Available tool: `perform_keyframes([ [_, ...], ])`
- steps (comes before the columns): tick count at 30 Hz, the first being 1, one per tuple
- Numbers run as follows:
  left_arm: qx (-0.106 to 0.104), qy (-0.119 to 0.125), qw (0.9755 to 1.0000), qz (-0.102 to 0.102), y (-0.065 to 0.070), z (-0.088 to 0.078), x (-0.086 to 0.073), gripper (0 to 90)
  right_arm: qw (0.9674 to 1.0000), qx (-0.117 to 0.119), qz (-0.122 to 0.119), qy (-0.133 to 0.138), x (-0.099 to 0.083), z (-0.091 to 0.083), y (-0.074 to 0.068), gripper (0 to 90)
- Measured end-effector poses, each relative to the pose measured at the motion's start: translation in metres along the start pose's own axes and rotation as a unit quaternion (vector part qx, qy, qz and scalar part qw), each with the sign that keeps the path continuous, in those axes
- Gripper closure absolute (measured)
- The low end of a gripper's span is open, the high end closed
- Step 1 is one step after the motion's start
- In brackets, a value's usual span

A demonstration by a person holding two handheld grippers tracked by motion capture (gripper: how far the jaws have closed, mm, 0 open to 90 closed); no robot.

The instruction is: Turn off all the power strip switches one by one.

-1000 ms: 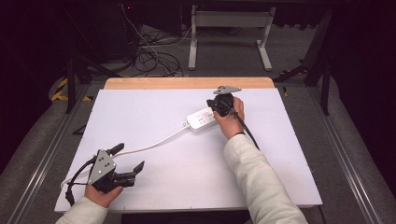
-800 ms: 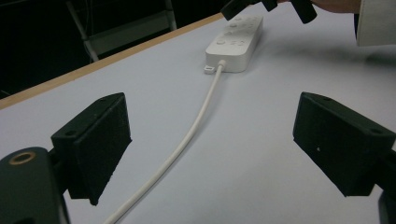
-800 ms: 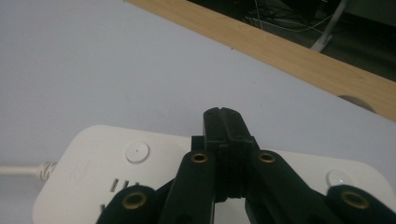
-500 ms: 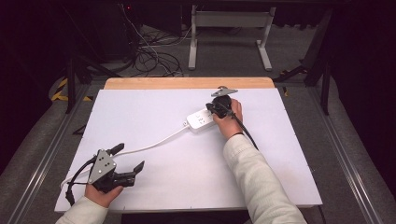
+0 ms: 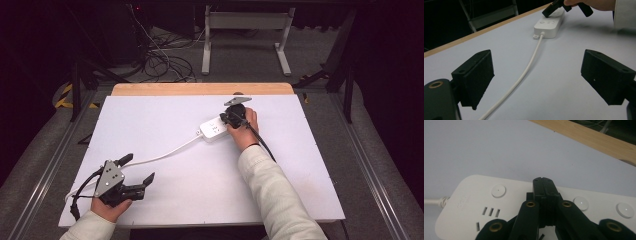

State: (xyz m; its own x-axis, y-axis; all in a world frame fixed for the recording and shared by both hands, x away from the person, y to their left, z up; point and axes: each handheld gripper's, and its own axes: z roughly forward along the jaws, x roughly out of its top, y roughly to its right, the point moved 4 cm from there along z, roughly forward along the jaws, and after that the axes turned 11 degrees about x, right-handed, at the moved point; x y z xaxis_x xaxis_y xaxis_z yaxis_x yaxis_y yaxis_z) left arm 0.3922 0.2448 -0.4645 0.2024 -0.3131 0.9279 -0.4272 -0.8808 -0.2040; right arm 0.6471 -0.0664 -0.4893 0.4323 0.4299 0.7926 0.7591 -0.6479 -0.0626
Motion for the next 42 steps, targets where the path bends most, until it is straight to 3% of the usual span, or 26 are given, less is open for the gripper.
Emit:
perform_keyframes([
  [5,0.003,0.002,1.0000,0.004,-0.0006,-0.0005,0.0005,11.9,1.0000,-0.005,-0.003,-0.002,-0.0001,0.0001,-0.0011,90.0],
  [11,0.001,0.001,1.0000,0.003,-0.0004,-0.0004,0.0003,11.9,0.9999,0.005,0.013,0.004,-0.0008,-0.0002,0.0009,90.0],
  [19,0.000,0.000,1.0000,0.003,0.0002,-0.0006,0.0001,11.9,0.9999,-0.014,-0.002,0.000,-0.0008,0.0005,-0.0028,90.0],
  [32,0.001,0.001,1.0000,0.001,0.0002,-0.0013,0.0003,11.9,0.9998,-0.022,-0.004,-0.003,-0.0013,0.0015,-0.0042,90.0],
  [35,0.001,0.001,1.0000,0.001,0.0003,-0.0013,0.0003,11.9,0.9995,-0.027,-0.014,-0.007,-0.0011,0.0020,-0.0053,90.0],
  [42,0.003,0.001,1.0000,0.001,-0.0008,-0.0010,0.0004,11.9,0.9999,-0.014,0.004,0.007,0.0025,-0.0049,-0.0027,90.0],
])
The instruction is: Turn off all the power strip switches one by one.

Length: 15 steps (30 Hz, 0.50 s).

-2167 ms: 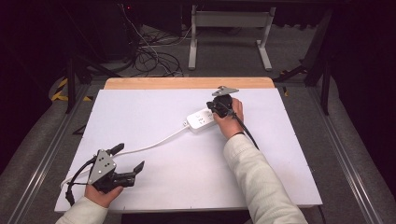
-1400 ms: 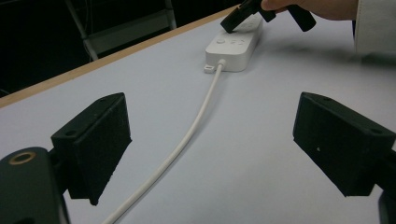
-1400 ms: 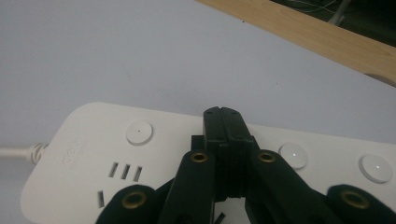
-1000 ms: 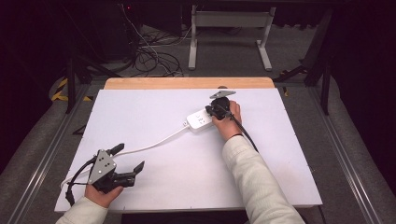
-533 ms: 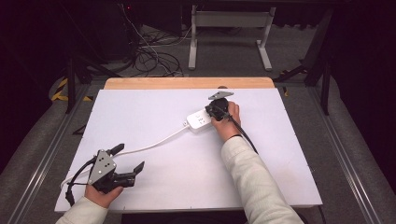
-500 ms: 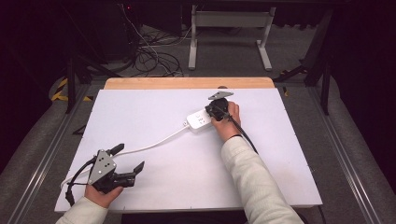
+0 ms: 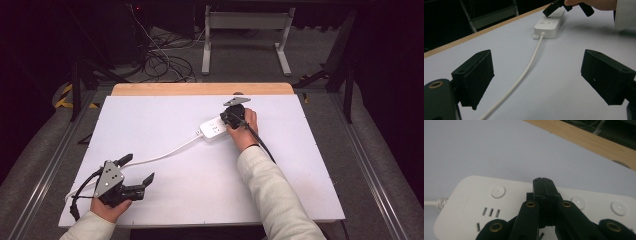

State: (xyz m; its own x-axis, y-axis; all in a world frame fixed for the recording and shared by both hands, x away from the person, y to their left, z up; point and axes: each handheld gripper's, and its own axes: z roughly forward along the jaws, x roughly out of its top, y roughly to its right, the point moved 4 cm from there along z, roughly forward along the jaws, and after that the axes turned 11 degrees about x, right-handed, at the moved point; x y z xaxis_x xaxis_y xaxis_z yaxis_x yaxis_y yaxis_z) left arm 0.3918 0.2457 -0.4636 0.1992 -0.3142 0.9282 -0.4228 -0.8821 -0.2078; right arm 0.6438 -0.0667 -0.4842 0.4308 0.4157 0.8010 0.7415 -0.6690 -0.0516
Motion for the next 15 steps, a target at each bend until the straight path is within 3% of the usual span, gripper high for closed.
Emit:
perform_keyframes([
  [3,-0.002,-0.001,1.0000,-0.003,0.000,0.000,0.000,11.9,0.9992,0.006,-0.001,0.040,0.009,-0.010,0.000,90.0],
  [6,-0.002,0.000,1.0000,-0.005,0.000,-0.001,0.000,11.9,0.9980,0.020,0.003,0.059,0.017,-0.017,-0.001,90.0],
  [15,0.001,-0.001,1.0000,0.002,-0.001,0.000,0.000,11.9,0.9977,0.023,0.009,0.063,0.018,-0.024,0.004,90.0],
])
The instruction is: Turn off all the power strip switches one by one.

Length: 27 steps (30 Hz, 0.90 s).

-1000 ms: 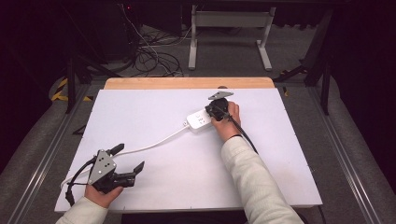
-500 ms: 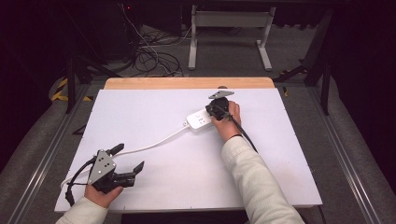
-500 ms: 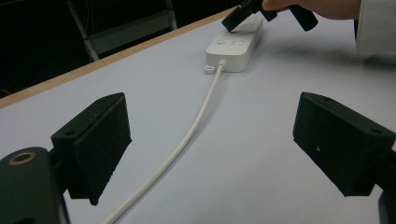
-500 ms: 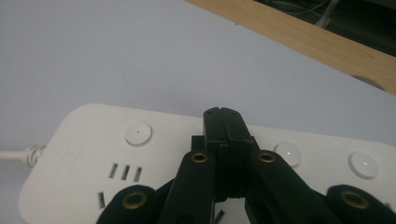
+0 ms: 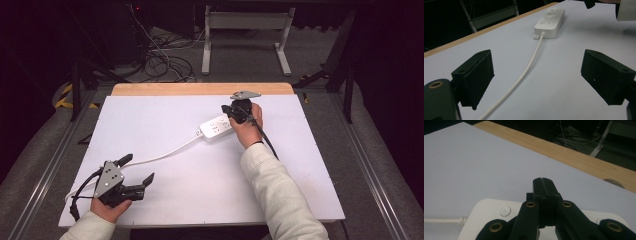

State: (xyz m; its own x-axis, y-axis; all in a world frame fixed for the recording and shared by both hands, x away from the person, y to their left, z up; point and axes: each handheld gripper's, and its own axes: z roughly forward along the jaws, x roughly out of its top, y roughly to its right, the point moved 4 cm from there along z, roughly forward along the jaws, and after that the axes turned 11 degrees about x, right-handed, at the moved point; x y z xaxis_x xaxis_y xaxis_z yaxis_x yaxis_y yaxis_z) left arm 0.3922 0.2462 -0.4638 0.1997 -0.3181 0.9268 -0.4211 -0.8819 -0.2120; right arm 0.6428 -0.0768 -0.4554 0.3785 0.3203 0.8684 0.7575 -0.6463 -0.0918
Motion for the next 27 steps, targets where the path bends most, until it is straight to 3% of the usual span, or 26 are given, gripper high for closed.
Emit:
perform_keyframes([
  [9,-0.003,-0.004,1.0000,-0.005,0.000,0.001,-0.001,11.9,0.9992,-0.033,0.010,-0.017,-0.005,-0.012,0.030,90.0],
  [13,-0.002,-0.004,1.0000,-0.005,0.000,0.001,-0.001,11.9,0.9985,-0.045,0.026,-0.021,-0.012,-0.012,0.043,90.0],
  [27,-0.003,-0.005,1.0000,-0.007,0.000,0.001,-0.002,11.9,0.9982,-0.030,0.027,-0.045,-0.023,0.006,0.040,90.0],
])
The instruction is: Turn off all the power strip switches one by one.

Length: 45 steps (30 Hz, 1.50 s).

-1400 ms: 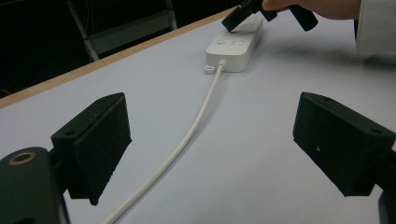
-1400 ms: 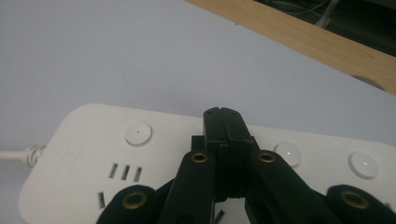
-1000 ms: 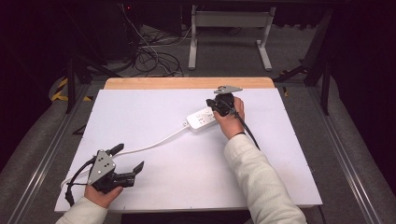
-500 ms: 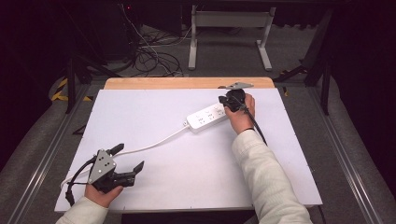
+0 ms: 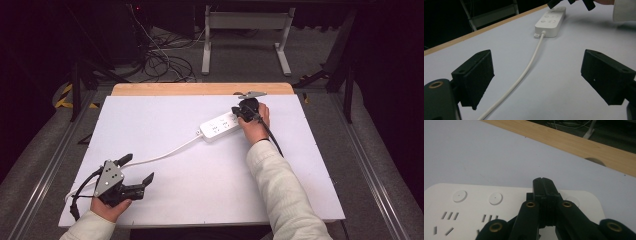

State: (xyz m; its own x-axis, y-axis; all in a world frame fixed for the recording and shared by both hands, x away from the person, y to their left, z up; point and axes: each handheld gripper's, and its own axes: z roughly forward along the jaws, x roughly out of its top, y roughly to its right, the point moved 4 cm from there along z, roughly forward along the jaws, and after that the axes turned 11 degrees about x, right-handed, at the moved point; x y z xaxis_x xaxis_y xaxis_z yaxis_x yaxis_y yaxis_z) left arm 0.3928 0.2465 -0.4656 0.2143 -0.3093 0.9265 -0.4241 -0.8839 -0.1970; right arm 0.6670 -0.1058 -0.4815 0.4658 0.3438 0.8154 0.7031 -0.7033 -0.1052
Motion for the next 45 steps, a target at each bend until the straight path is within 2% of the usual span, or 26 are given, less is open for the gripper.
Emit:
perform_keyframes([
  [6,0.001,0.001,1.0000,0.001,0.000,0.000,0.000,11.9,1.0000,0.003,-0.003,-0.009,-0.002,0.004,-0.001,90.0],
  [13,0.000,0.000,1.0000,0.001,0.000,0.000,0.000,11.9,0.9999,0.007,0.005,-0.009,-0.004,0.006,-0.001,90.0],
  [15,0.002,0.001,1.0000,0.007,0.000,0.001,0.000,11.9,0.9999,0.003,0.004,-0.010,-0.005,0.007,-0.002,90.0],
  [21,0.000,0.001,1.0000,0.003,0.001,0.000,0.000,11.9,1.0000,-0.001,0.002,-0.004,-0.005,0.009,-0.003,90.0],
  [24,0.000,0.000,1.0000,0.003,0.001,0.000,0.000,11.9,1.0000,0.008,0.002,0.002,-0.006,0.010,-0.004,90.0],
  [28,0.000,0.002,1.0000,0.006,0.000,0.000,0.000,11.9,1.0000,-0.003,-0.007,-0.003,-0.005,0.011,-0.007,90.0],
  [45,0.000,0.002,1.0000,0.005,0.000,-0.001,0.000,11.9,0.9999,-0.003,0.012,-0.003,-0.005,0.010,-0.006,90.0],
])
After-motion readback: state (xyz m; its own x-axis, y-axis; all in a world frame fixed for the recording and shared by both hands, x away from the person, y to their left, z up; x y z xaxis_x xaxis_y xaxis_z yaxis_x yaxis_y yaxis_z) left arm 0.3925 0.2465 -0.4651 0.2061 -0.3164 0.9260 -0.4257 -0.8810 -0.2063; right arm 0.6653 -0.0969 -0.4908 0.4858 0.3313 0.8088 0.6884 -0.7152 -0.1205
